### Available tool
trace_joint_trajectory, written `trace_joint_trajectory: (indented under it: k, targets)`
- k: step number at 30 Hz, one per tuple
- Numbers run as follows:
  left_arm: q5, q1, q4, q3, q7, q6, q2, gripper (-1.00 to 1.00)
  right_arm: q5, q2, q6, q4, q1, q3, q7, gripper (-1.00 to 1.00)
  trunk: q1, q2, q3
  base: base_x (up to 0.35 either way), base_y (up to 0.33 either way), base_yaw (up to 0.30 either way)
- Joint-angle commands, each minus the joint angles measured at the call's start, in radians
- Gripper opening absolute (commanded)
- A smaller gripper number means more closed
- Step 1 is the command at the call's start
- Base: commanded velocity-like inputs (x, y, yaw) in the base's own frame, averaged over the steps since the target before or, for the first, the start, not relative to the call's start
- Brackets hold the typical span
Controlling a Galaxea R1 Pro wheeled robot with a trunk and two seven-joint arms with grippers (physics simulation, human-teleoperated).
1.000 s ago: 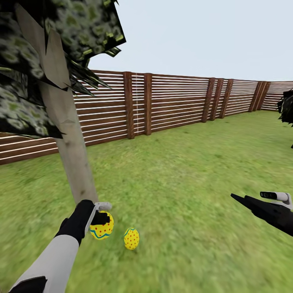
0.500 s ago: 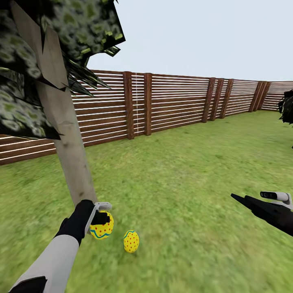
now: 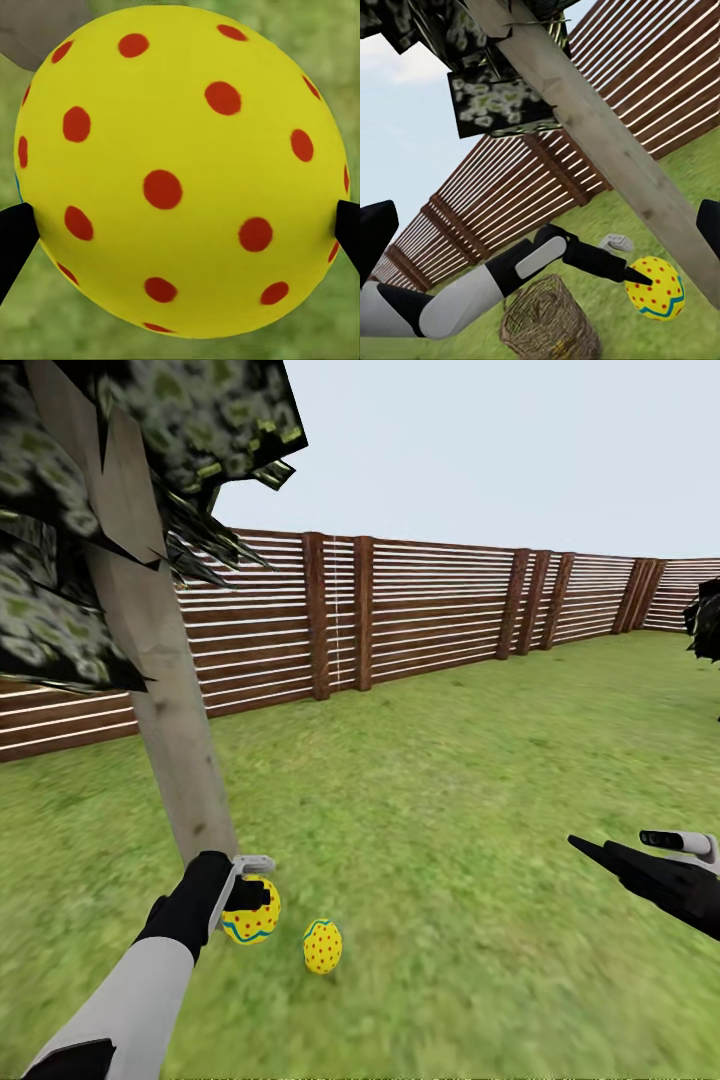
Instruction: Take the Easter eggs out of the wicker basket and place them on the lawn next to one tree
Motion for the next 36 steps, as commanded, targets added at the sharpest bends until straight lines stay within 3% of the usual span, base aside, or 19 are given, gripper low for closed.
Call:
trace_joint_trajectory:
  k: [1, 31, 36]
  targets:
    - [-0.011, -0.001, -0.001, 0.006, -0.009, 0.002, -0.001, -1.00, -0.001, 0.000, 0.006, 0.000, -0.001, 0.000, 0.009, 1.00, 0.004, -0.008, -0.004, 0.000, 0.000, 0.000]
    - [-0.011, 0.000, -0.001, 0.004, -0.009, -0.083, 0.000, -1.00, -0.001, -0.002, 0.006, 0.000, -0.001, -0.001, 0.023, 1.00, 0.119, -0.218, -0.098, 0.000, 0.000, 0.000]
    - [-0.011, 0.001, -0.001, 0.004, -0.009, -0.087, 0.000, -1.00, -0.001, -0.002, 0.006, 0.000, -0.001, 0.001, 0.025, 1.00, 0.121, -0.219, -0.118, 0.000, 0.000, 0.000]
